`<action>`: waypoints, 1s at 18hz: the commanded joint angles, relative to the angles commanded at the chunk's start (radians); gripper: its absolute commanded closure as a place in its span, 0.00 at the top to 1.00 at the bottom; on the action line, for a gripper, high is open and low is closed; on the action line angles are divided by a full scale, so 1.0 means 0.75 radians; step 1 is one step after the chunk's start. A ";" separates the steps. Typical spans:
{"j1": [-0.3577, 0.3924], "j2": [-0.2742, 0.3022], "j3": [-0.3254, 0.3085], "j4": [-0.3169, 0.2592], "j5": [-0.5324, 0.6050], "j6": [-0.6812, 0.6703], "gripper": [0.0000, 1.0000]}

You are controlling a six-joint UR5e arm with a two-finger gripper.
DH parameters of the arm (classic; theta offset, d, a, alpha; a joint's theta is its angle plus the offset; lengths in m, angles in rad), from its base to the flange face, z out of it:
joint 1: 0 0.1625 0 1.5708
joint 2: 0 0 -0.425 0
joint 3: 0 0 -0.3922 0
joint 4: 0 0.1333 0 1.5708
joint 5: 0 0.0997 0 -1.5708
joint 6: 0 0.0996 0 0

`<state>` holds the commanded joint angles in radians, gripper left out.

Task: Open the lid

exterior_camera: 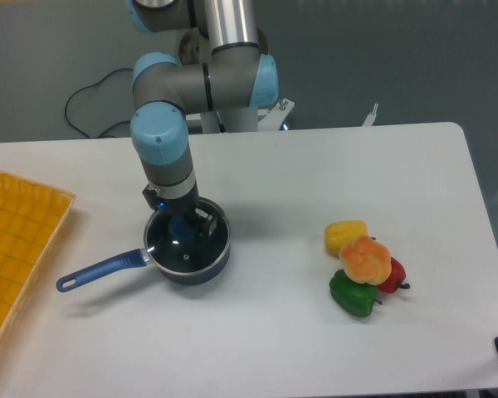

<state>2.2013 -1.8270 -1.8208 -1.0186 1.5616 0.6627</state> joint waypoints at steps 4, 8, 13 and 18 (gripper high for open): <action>0.002 0.002 0.000 0.000 0.002 0.002 0.58; 0.008 0.002 0.004 -0.002 0.000 0.008 0.55; 0.016 0.004 0.014 -0.004 -0.004 0.012 0.53; 0.047 0.014 0.043 -0.018 0.004 0.016 0.52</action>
<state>2.2365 -1.8162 -1.7887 -1.0324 1.5646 0.6750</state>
